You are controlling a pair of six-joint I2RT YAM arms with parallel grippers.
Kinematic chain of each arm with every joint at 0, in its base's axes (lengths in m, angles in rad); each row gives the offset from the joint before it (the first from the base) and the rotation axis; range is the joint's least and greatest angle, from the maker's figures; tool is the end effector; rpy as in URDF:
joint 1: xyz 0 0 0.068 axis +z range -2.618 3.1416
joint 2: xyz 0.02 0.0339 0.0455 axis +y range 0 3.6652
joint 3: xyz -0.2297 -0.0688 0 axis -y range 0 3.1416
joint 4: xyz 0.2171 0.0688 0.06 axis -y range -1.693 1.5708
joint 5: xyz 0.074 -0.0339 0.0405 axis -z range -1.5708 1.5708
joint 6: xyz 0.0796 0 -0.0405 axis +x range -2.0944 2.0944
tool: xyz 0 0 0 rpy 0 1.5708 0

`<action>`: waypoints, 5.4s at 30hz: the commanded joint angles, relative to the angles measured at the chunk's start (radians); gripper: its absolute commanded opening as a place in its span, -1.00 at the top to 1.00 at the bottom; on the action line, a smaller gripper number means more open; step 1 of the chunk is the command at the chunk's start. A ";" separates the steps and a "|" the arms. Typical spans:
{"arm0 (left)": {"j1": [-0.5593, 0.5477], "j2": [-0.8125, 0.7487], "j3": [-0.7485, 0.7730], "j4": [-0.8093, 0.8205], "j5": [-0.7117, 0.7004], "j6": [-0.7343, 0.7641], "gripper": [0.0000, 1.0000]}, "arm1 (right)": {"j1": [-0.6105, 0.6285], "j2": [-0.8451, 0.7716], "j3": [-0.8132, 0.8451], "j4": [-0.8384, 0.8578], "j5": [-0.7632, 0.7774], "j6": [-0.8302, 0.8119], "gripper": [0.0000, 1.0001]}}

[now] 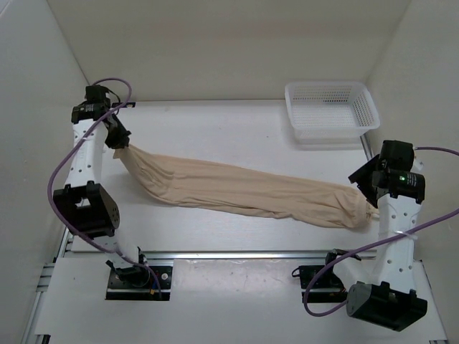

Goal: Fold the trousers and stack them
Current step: Fold the trousers

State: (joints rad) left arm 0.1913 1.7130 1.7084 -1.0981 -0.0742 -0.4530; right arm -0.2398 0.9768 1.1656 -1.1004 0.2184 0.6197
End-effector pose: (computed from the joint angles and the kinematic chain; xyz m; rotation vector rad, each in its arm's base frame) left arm 0.3318 0.0703 0.2630 -0.8671 2.5233 0.0152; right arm 0.1769 -0.0610 0.2836 1.1059 2.1921 -0.1057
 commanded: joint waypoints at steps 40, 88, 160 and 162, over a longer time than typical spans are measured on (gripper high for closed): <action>-1.113 0.345 0.346 -0.250 -0.161 -0.214 0.51 | 0.025 -0.121 -0.030 -0.003 -0.001 -0.038 -0.41; -1.089 0.606 0.672 -0.095 -0.093 -0.173 0.79 | 0.043 -0.102 -0.041 0.017 -0.013 -0.057 -0.41; -0.399 0.185 -0.161 0.116 0.036 -0.067 0.79 | 0.097 -0.001 -0.078 0.053 -0.202 -0.160 -0.41; -0.365 0.171 -0.149 0.107 0.013 -0.067 0.79 | 0.138 0.008 -0.087 0.062 -0.188 -0.160 -0.41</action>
State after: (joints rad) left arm -0.2264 1.9938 1.5249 -0.9939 0.0254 -0.5064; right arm -0.1421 0.9672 1.0943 -1.0714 0.0879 0.5041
